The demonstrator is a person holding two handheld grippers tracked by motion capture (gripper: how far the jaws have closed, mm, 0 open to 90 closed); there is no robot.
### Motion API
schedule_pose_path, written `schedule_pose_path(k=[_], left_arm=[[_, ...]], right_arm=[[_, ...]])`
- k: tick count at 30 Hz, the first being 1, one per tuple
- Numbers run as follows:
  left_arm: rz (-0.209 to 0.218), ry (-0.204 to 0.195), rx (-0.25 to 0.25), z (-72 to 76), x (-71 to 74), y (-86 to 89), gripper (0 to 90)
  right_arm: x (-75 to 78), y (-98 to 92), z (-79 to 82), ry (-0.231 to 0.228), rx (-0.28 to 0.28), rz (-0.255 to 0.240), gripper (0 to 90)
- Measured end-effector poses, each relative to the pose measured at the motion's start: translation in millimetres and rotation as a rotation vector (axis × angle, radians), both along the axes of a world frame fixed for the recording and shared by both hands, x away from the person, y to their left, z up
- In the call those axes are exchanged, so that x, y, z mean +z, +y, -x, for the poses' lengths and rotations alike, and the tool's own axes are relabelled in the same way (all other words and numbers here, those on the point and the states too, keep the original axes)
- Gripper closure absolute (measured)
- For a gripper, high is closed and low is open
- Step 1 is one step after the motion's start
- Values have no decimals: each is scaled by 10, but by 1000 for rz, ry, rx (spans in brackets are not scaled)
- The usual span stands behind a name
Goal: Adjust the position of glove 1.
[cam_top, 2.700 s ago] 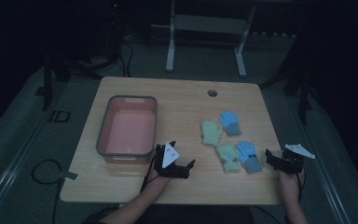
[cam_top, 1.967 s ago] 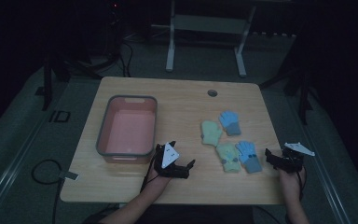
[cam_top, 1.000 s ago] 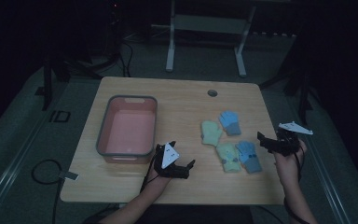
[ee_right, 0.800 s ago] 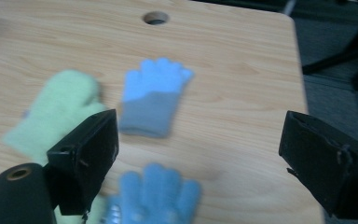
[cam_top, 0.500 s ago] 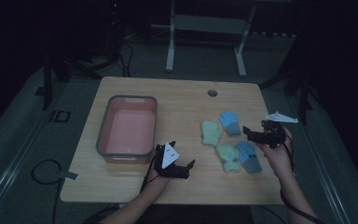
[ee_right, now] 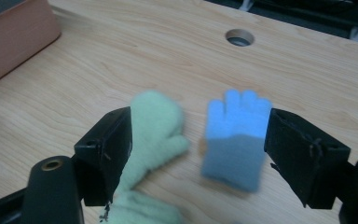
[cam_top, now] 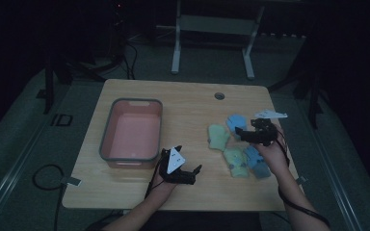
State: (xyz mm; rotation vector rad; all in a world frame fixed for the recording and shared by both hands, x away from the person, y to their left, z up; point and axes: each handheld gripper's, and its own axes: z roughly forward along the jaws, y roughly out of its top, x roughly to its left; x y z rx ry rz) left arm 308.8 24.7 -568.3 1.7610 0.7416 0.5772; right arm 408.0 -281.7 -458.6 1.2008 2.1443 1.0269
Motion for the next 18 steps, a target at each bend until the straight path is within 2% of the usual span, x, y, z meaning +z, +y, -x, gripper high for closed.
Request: schedule_pose_path(k=[9,15,18], left_arm=[[6,4,-3,-3,0,8,7],[5,2,-6,-1,0,7,7],[5,2,-6,-2,0,7,7]], right_arm=[[-184,312,-146,53,92,19,314],[-325,442,-255,89,135,21,398],[-369,483,-290,98,137,35,437]])
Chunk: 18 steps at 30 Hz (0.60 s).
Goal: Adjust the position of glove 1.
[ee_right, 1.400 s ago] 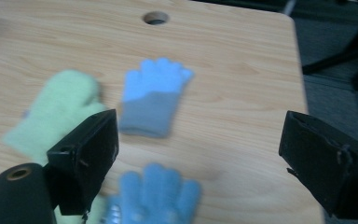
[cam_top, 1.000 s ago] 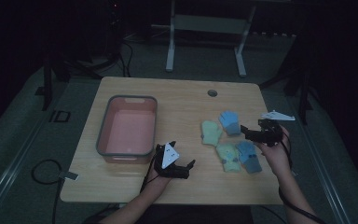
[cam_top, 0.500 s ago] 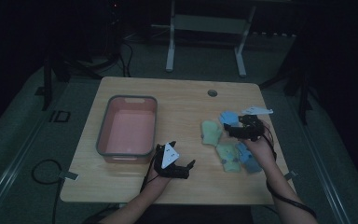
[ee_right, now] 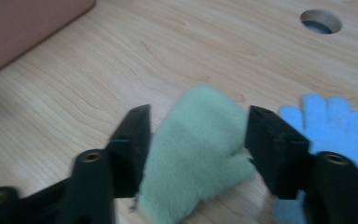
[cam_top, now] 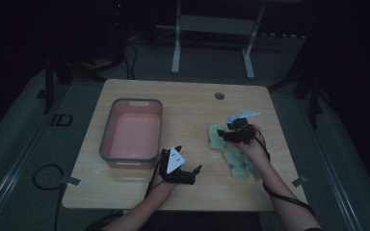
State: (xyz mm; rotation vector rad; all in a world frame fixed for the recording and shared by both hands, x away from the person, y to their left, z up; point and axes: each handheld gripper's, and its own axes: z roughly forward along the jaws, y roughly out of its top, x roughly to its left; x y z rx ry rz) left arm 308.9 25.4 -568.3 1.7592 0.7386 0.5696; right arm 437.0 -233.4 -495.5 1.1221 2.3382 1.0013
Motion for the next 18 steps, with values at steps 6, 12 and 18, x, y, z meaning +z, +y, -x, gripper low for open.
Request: schedule_pose_path(k=[6,12,18], left_arm=[[1,-2,-1,1,-1,0,7],[1,-1,-7,0,0,1,7],[0,-2,-8,1,0,0,8]], right_arm=[[-130,84,-111,25,26,40,581],[-281,112,-225,96,19,43,594],[-431,157,-263,133,21,75,612]])
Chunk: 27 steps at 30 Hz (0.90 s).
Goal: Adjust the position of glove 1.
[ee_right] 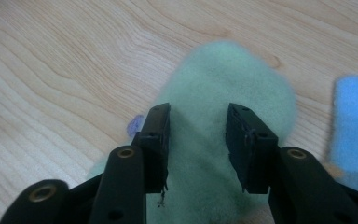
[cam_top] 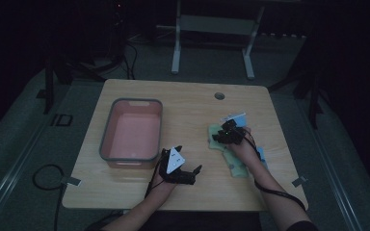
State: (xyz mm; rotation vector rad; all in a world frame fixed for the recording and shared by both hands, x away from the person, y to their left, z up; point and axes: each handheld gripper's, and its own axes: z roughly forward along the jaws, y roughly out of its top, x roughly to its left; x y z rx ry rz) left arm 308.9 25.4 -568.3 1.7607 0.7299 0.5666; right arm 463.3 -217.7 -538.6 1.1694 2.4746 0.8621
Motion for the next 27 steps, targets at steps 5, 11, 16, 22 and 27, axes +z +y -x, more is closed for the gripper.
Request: schedule_pose_path(k=[5,11,16,22,27], left_arm=[[0,-1,0,0,0,-1,8],[0,0,4,0,0,0,7],[7,5,4,-1,-1,2,8],[6,3,5,-3,0,4,7],[8,7,5,-6,0,8,8]], right_arm=[[-15,28,3,-13,2,25,700],[0,46,-26,2,-29,11,847],[144,86,12,1,-15,-14,864],[499,185,215,-52,64,-62,864],[703,233,440,-80,144,-84,863]])
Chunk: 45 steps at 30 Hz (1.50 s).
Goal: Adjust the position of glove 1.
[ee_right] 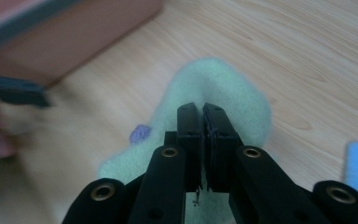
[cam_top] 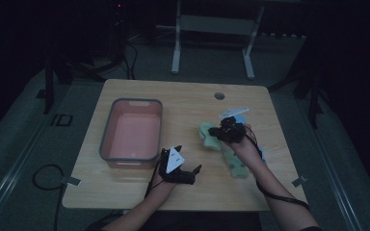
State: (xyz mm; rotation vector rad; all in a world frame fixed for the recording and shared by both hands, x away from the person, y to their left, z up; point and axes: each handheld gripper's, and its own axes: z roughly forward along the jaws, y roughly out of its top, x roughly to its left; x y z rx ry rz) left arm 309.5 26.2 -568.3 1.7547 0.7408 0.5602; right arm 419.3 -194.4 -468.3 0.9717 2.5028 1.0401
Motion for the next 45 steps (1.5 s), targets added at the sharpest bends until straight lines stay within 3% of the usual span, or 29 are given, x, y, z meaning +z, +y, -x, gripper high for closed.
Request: schedule_pose_path(k=[5,9,17,19,32,39,45], left_arm=[[0,2,1,0,0,-1,7],[-3,-2,3,1,0,-4,8],[3,2,4,-4,0,4,7],[4,1,4,-1,-1,2,7],[8,3,-1,-2,-1,6,8],[8,2,-1,-2,-1,9,8],[11,4,1,-4,-1,10,8]], right_arm=[[105,-7,242,-30,23,-20,863],[85,-28,406,-37,26,-26,863],[-190,-90,558,8,-6,-24,863],[-360,-61,612,-3,-15,12,863],[-737,-8,548,42,-16,73,833],[-741,-37,486,67,-6,54,794],[-656,-33,507,48,16,69,687]])
